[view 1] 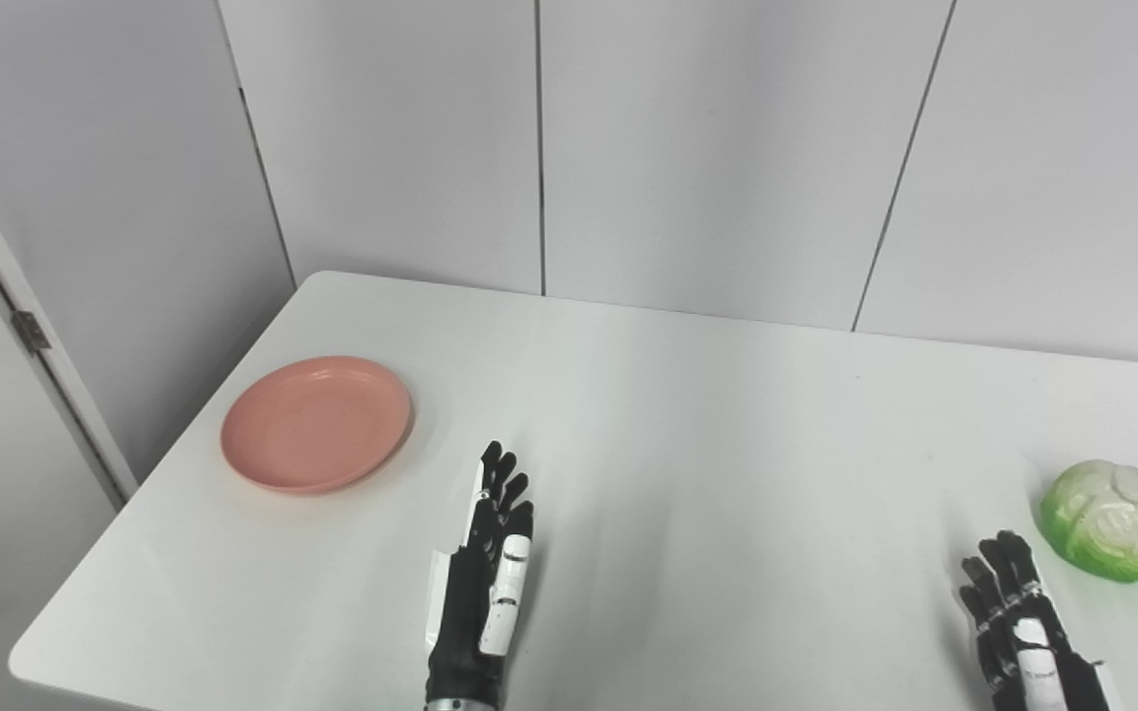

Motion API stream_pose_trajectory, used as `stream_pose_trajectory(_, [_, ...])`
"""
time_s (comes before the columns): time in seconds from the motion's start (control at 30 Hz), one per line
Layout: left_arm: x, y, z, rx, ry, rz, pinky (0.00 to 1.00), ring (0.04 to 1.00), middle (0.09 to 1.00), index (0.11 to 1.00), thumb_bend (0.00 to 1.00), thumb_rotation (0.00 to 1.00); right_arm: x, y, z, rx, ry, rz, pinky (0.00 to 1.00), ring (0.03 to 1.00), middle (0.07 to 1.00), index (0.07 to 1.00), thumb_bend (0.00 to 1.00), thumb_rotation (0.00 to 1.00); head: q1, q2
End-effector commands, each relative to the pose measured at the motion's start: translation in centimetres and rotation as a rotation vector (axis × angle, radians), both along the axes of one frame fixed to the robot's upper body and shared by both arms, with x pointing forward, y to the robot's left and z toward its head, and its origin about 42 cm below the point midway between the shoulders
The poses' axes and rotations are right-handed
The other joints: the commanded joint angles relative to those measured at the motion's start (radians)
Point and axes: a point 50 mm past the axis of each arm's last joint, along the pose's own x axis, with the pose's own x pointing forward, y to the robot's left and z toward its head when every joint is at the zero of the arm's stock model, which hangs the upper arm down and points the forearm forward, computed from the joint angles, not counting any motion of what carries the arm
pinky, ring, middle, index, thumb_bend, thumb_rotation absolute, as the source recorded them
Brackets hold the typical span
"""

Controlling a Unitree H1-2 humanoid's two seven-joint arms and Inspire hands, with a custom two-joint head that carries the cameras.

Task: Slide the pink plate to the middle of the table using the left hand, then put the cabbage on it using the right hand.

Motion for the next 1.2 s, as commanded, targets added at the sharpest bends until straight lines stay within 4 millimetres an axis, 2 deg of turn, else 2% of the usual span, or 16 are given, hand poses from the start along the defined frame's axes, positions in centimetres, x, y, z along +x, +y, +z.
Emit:
stream_pose_trajectory(0.0, [-0.2, -1.7, -1.4, -0.012, 0.062, 0.003, 0.87, 0.929, 0.976, 0.985, 0.46, 0.96, -0.2, -0.8, -0.9, -0.026, 0.03, -0.009, 0.99, 0.957, 0.964, 0.965, 0.66, 0.81, -0.005, -0.008])
stream_pose_trajectory(0.07, [0.5, -1.1, -0.5, 0.0, 0.022, 0.02, 0.87, 0.925, 0.964, 0.968, 0.56, 0.94, 0.1, -0.7, -1.2, -0.023, 0.03, -0.007, 0.99, 0.954, 0.961, 0.962, 0.68, 0.81, -0.008, -0.018])
stream_pose_trajectory(0.1, [1.2, -0.6, 0.4, 0.004, -0.007, 0.026, 0.87, 0.925, 0.964, 0.968, 0.56, 0.94, 0.3, -0.5, -1.3, -0.02, 0.029, -0.003, 0.99, 0.954, 0.961, 0.962, 0.68, 0.81, -0.009, -0.021])
stream_pose_trajectory(0.2, [3.0, 0.7, 2.7, 0.015, -0.075, 0.023, 0.84, 0.939, 0.963, 0.937, 0.68, 0.93, 0.7, -0.2, -1.6, -0.022, 0.023, 0.005, 1.0, 0.966, 0.971, 0.965, 0.68, 0.81, -0.014, -0.03])
stream_pose_trajectory(0.3, [5.6, 2.3, 6.6, 0.008, -0.197, 0.007, 0.81, 0.899, 0.926, 0.908, 0.74, 0.89, 1.0, 0.1, -1.8, -0.025, 0.019, 0.011, 1.0, 0.972, 0.974, 0.964, 0.7, 0.8, -0.016, -0.038])
stream_pose_trajectory(0.4, [8.1, 4.2, 10.6, 0.027, -0.284, 0.001, 0.76, 0.853, 0.87, 0.863, 0.87, 0.88, 0.9, 0.3, -1.9, -0.027, 0.013, 0.011, 1.0, 0.971, 0.97, 0.961, 0.71, 0.8, -0.016, -0.041])
stream_pose_trajectory(0.57, [12.7, 8.3, 16.8, 0.104, -0.407, 0.001, 0.72, 0.82, 0.842, 0.826, 0.9, 0.85, 0.7, 0.5, -1.8, -0.018, 0.009, 0.008, 1.0, 0.966, 0.969, 0.961, 0.74, 0.79, -0.026, -0.031])
stream_pose_trajectory(0.73, [15.7, 12.0, 21.0, 0.18, -0.45, 0.047, 0.69, 0.782, 0.805, 0.803, 0.96, 0.86, 0.6, 0.5, -1.6, -0.02, 0.006, 0.007, 0.99, 0.958, 0.962, 0.961, 0.75, 0.8, -0.023, -0.024])
stream_pose_trajectory(0.9, [16.9, 15.8, 23.1, 0.209, -0.446, 0.093, 0.72, 0.849, 0.877, 0.83, 0.9, 0.86, 0.6, 0.3, -1.5, -0.026, 0.008, 0.014, 1.0, 0.977, 0.975, 0.971, 0.73, 0.81, -0.019, -0.019])
stream_pose_trajectory(1.03, [17.9, 19.4, 23.6, 0.274, -0.414, 0.154, 0.74, 0.88, 0.892, 0.848, 0.93, 0.88, 0.5, 0.3, -1.4, -0.027, 0.011, 0.015, 0.99, 0.97, 0.971, 0.964, 0.74, 0.8, -0.015, -0.017])
stream_pose_trajectory(1.17, [19.0, 24.6, 23.7, 0.326, -0.367, 0.228, 0.73, 0.874, 0.886, 0.846, 0.97, 0.88, 0.3, 0.1, -1.4, -0.037, 0.013, 0.016, 1.0, 0.974, 0.973, 0.97, 0.72, 0.8, -0.011, -0.012])
